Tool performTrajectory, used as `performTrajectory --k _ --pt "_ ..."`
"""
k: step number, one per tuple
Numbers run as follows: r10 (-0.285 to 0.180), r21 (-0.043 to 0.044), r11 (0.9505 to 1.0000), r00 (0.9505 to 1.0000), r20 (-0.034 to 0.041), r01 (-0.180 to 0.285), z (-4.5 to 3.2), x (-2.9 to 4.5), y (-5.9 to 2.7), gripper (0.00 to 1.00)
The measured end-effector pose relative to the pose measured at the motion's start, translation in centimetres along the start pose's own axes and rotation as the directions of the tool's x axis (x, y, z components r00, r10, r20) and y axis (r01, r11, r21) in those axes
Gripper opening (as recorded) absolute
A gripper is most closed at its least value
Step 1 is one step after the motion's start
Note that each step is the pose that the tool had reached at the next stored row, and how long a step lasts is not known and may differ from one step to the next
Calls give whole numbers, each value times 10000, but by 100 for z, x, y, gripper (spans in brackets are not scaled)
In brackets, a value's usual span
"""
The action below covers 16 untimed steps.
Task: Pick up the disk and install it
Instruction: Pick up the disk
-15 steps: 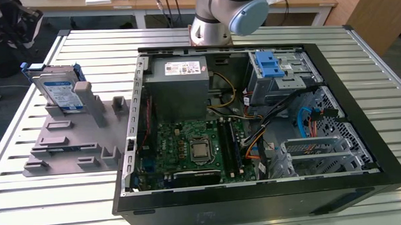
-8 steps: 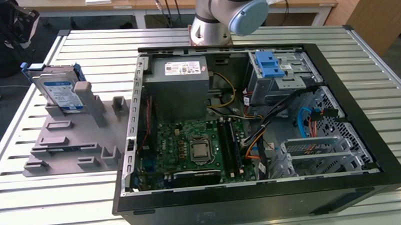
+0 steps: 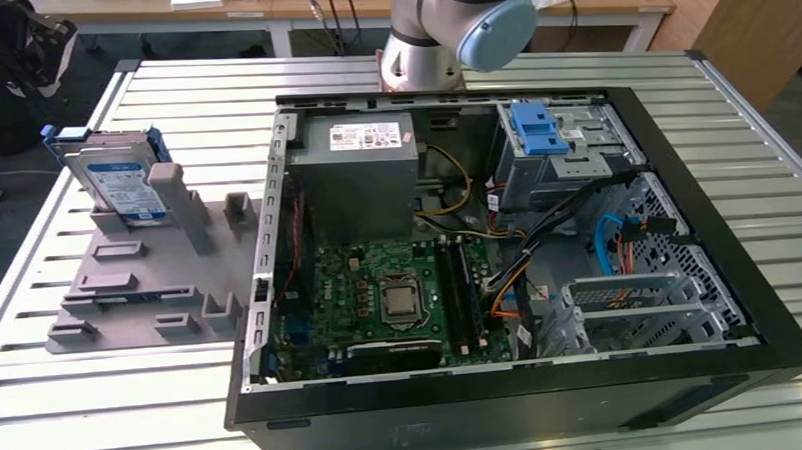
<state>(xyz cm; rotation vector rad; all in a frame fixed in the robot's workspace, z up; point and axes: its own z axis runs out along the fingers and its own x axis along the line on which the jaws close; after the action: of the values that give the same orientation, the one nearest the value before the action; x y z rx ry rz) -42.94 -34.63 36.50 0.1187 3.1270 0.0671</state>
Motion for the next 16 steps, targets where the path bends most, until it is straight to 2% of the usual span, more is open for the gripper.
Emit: performTrajectory --k 3,9,16 --pt "-68 0 10000 10000 -4 68 0 1 0 11" --pt "-573 -4 9984 9984 -24 573 1 1 0 11" --pt "-1316 -7 9913 9913 -56 1316 2 2 0 11"
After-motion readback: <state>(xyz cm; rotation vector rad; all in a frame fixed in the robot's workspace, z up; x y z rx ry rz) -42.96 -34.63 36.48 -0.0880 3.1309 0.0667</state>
